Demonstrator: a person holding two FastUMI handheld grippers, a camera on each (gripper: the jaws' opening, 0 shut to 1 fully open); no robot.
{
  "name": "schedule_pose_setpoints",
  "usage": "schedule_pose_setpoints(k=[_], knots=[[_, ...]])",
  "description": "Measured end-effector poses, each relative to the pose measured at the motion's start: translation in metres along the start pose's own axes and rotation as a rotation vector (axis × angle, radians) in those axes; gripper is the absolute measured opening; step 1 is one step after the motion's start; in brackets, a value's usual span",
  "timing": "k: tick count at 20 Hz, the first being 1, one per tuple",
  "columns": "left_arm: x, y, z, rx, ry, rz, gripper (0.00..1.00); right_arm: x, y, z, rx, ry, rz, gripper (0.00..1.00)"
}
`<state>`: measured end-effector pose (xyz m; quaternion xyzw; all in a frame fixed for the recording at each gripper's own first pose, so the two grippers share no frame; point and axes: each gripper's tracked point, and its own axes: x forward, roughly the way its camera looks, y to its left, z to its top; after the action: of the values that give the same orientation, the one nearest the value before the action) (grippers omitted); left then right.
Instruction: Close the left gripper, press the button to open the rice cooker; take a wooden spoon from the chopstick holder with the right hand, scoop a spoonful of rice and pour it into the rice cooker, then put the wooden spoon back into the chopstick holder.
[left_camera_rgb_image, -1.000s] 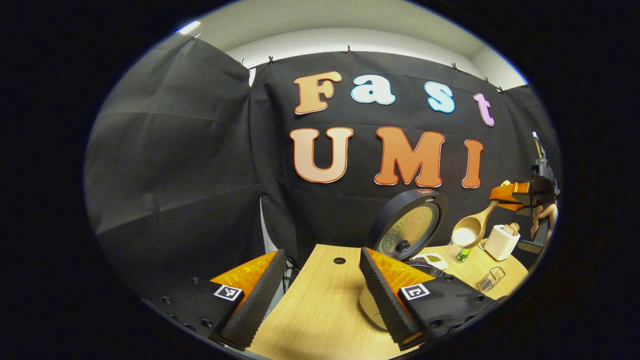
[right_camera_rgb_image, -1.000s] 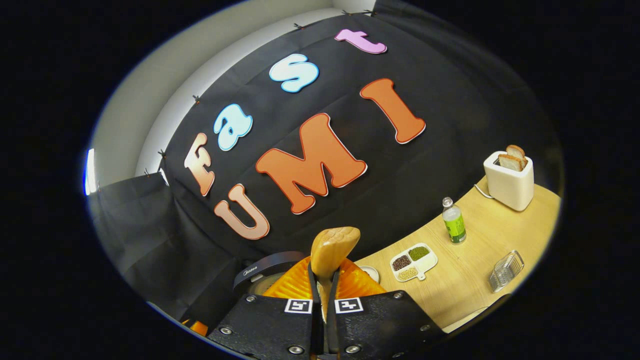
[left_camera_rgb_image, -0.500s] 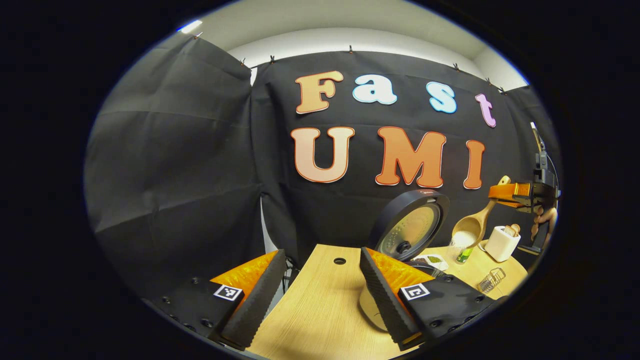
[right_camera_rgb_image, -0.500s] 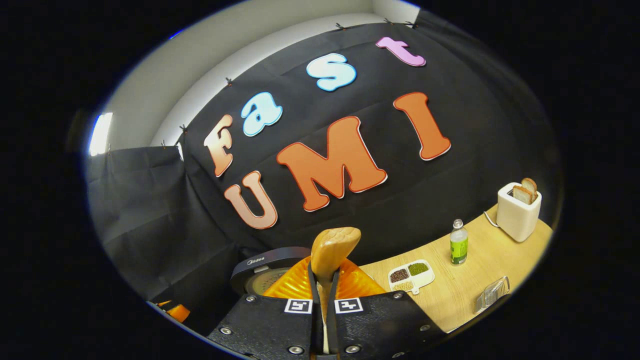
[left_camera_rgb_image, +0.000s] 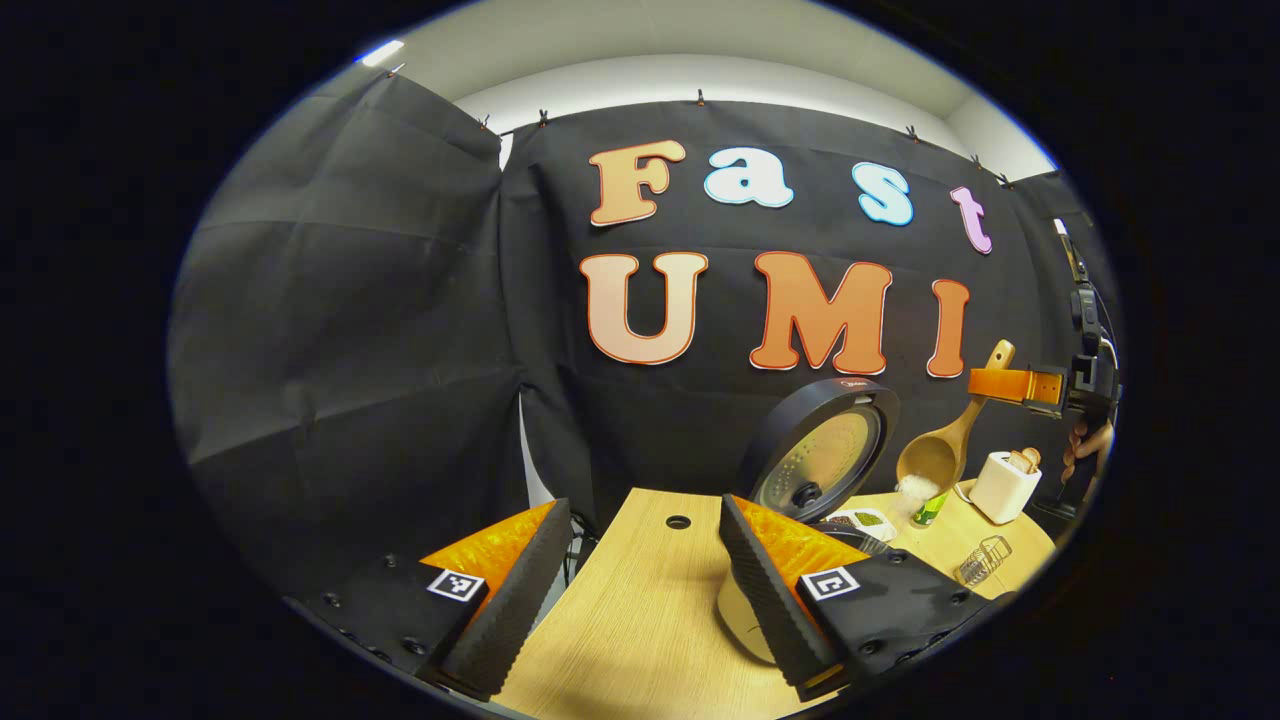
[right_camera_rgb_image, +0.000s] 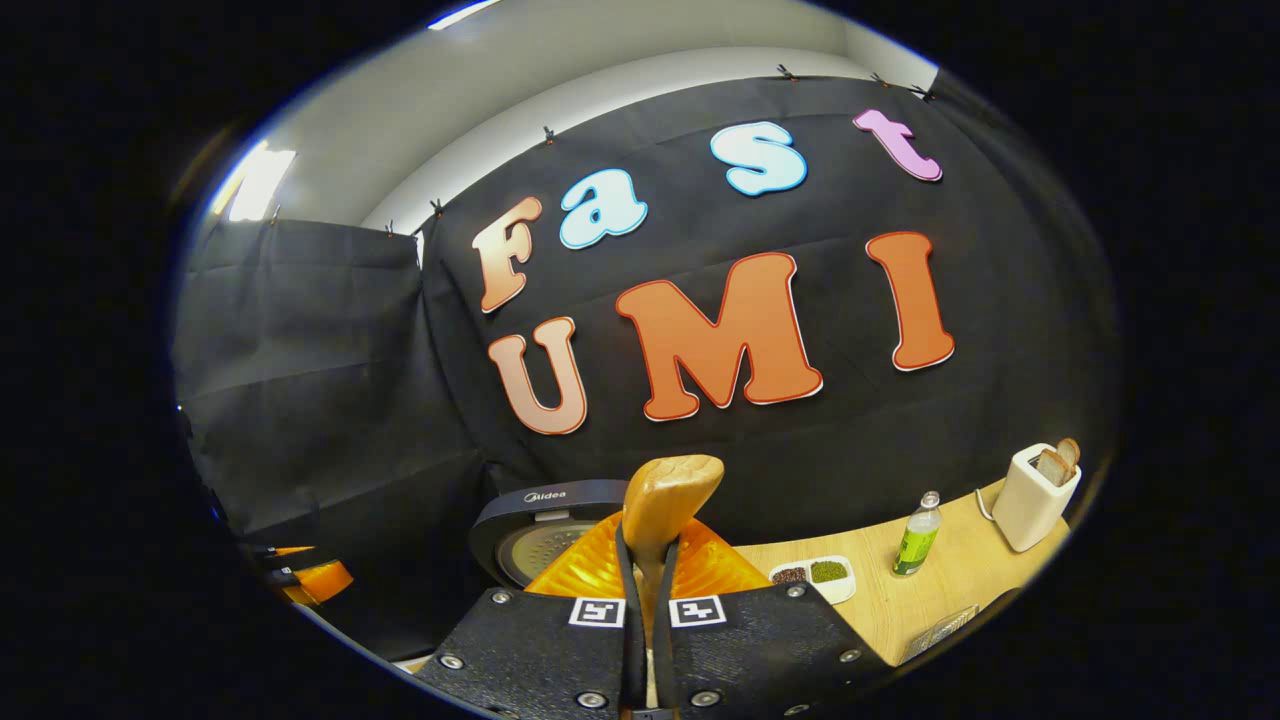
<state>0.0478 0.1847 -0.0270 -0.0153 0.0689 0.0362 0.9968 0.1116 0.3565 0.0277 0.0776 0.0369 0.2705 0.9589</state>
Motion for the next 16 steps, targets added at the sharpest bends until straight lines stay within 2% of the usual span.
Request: schedule_pose_setpoints(k=[10,16], knots=[[0.012,-0.002,-0.002,0.004,0.000,0.005,0.97,-0.004,0.014,-0.009,-0.136,-0.001,0.045,0.02],[0.016,-0.004,-0.005,0.006,0.002,-0.008,0.97,-0.010,0.021,-0.024,-0.291,0.018,0.049,0.02]])
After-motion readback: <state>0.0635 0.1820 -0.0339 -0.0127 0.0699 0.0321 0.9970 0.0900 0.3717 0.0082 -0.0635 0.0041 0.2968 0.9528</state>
